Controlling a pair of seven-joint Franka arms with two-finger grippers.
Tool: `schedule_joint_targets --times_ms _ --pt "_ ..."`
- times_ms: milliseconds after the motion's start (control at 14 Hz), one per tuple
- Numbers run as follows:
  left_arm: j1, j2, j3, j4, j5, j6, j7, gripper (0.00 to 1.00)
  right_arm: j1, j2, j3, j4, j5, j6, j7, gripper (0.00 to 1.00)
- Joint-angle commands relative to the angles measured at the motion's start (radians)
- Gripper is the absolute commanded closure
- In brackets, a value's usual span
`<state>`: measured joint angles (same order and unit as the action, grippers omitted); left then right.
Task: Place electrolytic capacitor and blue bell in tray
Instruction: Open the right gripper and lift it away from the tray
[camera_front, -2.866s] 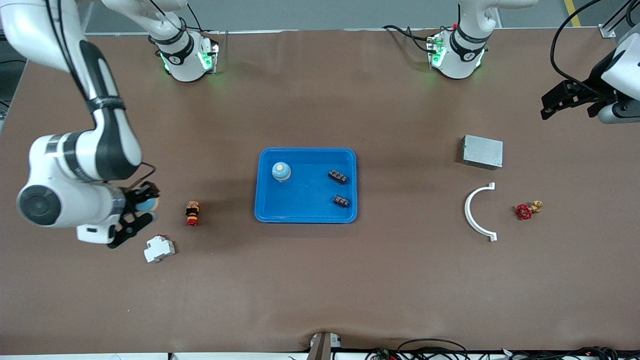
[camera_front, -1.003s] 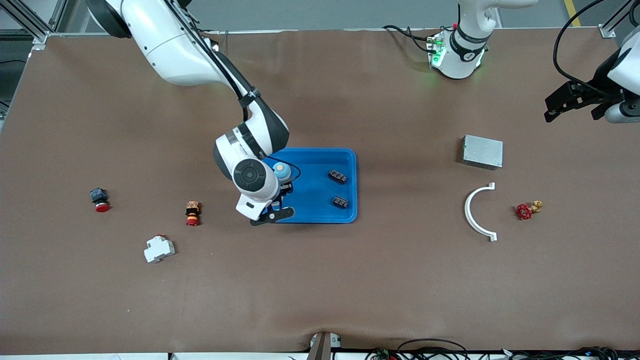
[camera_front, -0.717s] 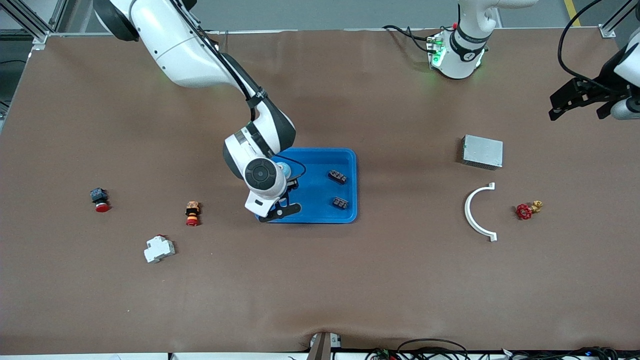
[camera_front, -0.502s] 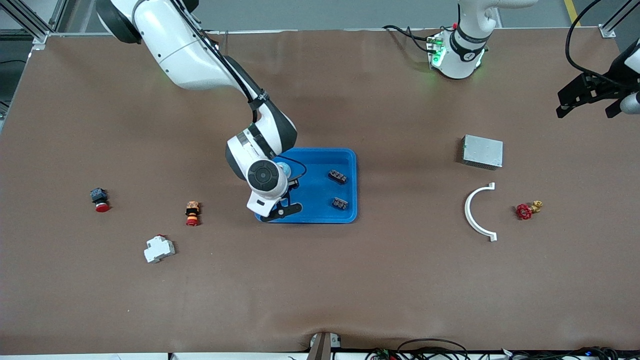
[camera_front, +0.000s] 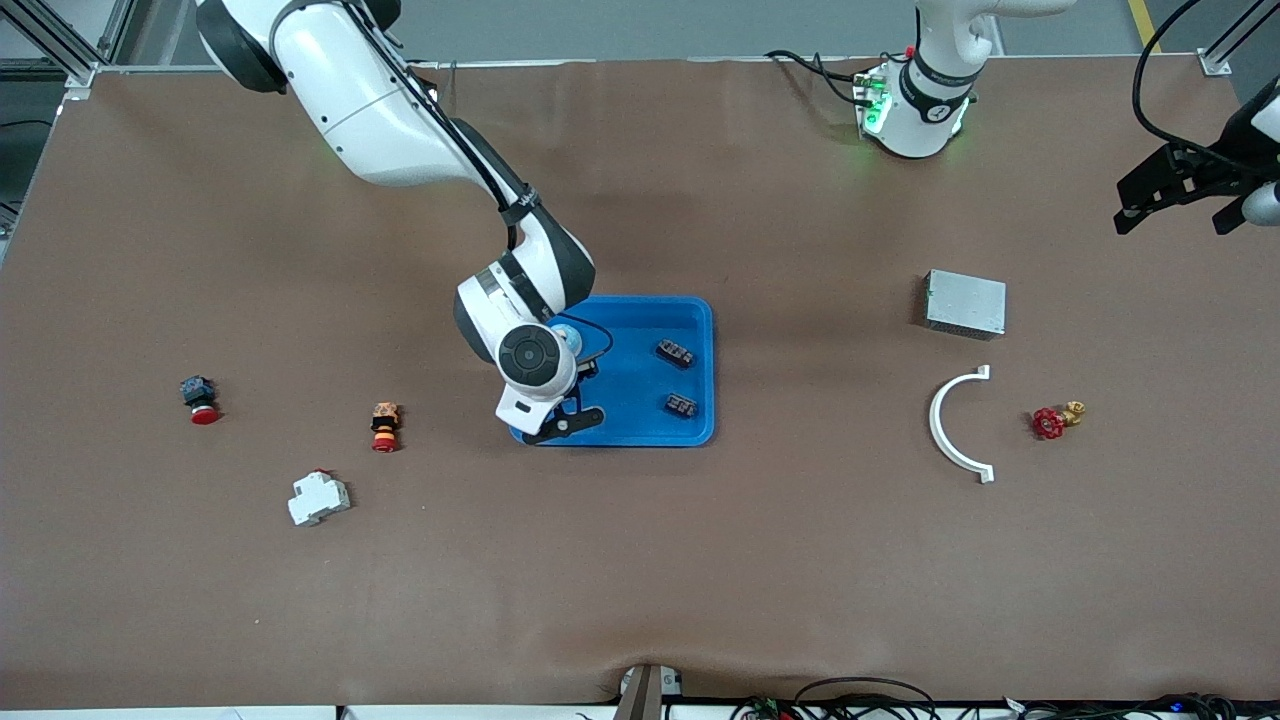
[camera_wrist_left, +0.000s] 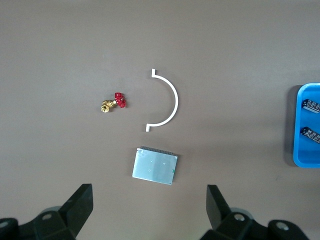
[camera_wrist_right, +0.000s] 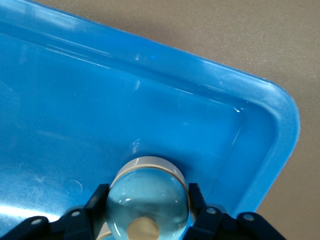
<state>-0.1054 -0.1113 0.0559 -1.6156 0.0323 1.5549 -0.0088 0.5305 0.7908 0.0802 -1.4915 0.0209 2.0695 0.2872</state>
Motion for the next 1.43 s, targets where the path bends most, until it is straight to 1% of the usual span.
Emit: schedule_joint_targets --times_ms 0,143,215,430,717,860,1218,1361 --pt "0.003 -0.005 0.005 0.035 -0.02 -0.01 0.024 0.0 0.011 -0.005 -0.01 0.0 0.005 -0.006 0.0 0.0" --pt "0.003 -0.011 0.012 0.04 -0.029 -0.009 0.027 0.0 0.009 -0.019 -0.01 0.0 0.005 -0.026 0.004 0.0" --pt "0.003 -0.017 0.015 0.04 -0.029 -0.013 0.03 0.0 0.011 -0.045 -0.007 0.003 0.008 -0.076 0.007 0.0" --pt "0.003 -0.008 0.018 0.037 -0.029 -0.015 0.055 0.0 0.005 -0.168 -0.01 0.008 0.008 -0.248 0.009 0.0" --pt "-0.002 0.025 0.019 0.033 -0.035 0.019 0.092 0.0 -0.041 -0.326 -0.014 0.002 0.008 -0.458 0.001 0.0" --pt "-0.01 0.032 0.018 0.031 -0.035 0.019 0.092 0.0 -0.073 -0.399 -0.019 0.0 -0.004 -0.528 -0.005 0.0" --pt "0.001 0.042 0.021 0.04 -0.032 0.022 0.086 0.0 -0.274 -0.568 -0.019 -0.003 -0.016 -0.675 -0.011 0.0" --pt "0.0 0.042 0.021 0.04 -0.034 0.037 0.063 0.0 -0.363 -0.602 -0.02 0.003 -0.033 -0.698 -0.101 0.0"
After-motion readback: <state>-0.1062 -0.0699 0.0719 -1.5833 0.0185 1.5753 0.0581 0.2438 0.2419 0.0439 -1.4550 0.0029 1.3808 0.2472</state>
